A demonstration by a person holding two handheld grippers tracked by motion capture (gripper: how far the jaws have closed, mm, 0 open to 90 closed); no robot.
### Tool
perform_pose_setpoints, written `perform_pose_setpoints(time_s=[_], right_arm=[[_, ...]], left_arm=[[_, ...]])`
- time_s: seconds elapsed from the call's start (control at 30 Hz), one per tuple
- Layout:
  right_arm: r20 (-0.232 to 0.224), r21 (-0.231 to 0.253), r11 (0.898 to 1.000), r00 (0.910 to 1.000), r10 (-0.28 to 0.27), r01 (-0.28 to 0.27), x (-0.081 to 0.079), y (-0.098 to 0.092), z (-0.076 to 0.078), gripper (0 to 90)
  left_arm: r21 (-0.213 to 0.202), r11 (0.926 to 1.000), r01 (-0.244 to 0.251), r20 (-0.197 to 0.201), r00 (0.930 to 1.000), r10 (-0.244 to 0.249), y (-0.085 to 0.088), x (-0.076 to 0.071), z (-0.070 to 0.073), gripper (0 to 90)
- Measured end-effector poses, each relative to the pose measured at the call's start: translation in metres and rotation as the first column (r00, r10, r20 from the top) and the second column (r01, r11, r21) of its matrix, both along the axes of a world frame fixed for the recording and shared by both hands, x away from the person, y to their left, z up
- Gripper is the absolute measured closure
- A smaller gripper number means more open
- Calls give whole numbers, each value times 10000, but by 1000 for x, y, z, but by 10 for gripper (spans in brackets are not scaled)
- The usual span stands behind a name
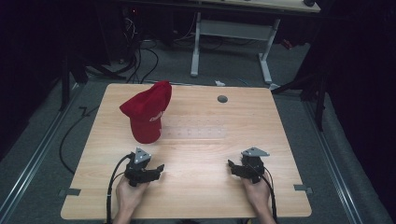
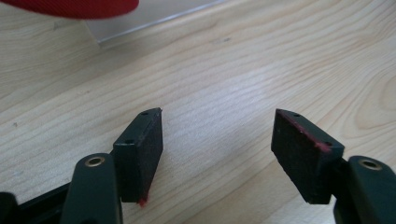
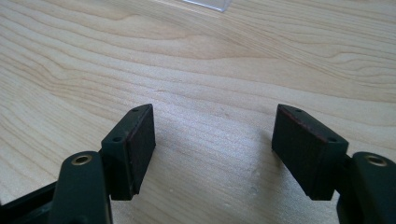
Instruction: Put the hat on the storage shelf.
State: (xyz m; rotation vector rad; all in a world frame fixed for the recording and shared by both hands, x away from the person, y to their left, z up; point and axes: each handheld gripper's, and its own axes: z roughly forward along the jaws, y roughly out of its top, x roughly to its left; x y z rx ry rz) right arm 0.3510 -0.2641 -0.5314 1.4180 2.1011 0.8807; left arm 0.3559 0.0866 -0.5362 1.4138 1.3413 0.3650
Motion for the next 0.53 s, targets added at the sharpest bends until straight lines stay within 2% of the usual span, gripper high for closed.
perform_pose_setpoints(time_s=[0.07,0.17,0.27,0.33,0.43,0.53], right_arm=[[1,-3,10000,10000,2,-2,0,0,0,304],[-2,0,10000,10000,-7,7,0,0,0,304],[2,-9,10000,10000,-11,11,0,0,0,304],[0,-10,10000,10000,-11,11,0,0,0,304],[2,-2,10000,10000,-19,19,0,0,0,304],[2,-3,10000,10000,-26,26,0,0,0,304]], left_arm=[[142,9999,31,-62,10000,-30,-2,0,-4,346],[497,9988,44,156,9999,-52,-5,-1,-8,338],[392,9991,144,190,9997,-152,-5,-1,-9,307],[326,9995,11,350,9994,-22,-6,-1,-10,275],[309,9995,-93,316,9995,83,-8,-1,-10,259],[309,9995,14,300,9995,-23,-7,-1,-10,259]])
